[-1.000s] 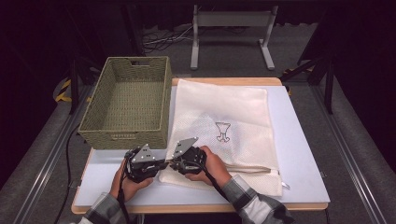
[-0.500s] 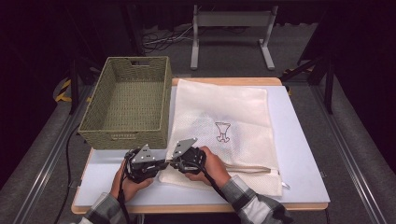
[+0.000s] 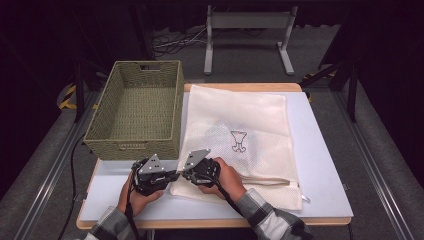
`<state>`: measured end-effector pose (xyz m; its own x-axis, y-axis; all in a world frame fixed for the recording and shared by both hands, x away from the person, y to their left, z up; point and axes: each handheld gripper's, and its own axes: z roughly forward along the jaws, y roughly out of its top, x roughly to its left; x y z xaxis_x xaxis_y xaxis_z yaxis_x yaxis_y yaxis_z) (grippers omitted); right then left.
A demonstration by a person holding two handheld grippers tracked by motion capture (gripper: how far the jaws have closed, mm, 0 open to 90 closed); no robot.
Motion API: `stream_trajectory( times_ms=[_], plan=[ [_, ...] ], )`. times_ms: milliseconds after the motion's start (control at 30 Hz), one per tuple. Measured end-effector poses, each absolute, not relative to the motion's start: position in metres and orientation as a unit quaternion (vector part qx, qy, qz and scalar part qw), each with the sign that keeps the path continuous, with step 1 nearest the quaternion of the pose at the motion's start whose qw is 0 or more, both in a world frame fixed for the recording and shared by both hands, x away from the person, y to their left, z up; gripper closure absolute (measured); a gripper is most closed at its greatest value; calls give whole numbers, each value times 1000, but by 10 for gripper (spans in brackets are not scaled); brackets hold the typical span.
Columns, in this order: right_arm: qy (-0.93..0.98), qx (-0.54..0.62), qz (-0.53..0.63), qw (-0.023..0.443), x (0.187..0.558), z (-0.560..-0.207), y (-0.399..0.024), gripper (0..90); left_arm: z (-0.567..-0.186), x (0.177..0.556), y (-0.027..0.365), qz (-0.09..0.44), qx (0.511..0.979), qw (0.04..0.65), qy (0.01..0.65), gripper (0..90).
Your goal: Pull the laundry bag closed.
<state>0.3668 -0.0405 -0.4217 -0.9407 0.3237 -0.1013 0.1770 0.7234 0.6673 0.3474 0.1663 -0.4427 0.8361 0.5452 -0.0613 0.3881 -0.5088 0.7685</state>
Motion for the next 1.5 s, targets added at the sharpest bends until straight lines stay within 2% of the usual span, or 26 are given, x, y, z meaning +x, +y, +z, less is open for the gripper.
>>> stream_trajectory(
  times_ms=[333,467,667,1100,1500],
  plan=[
    [923,135,346,103,368,-422,-40,869,-442,347,166,97,864,416,267,839],
    [923,135,346,101,368,-424,-39,810,-441,347,166,96,863,418,267,839],
    [923,139,344,102,368,-425,-38,870,-442,347,166,95,863,418,267,840],
    [929,134,326,114,367,-419,-38,873,-438,347,166,107,866,409,266,846],
    [933,148,307,113,370,-422,-44,873,-435,347,171,106,857,425,272,847]
  ],
)
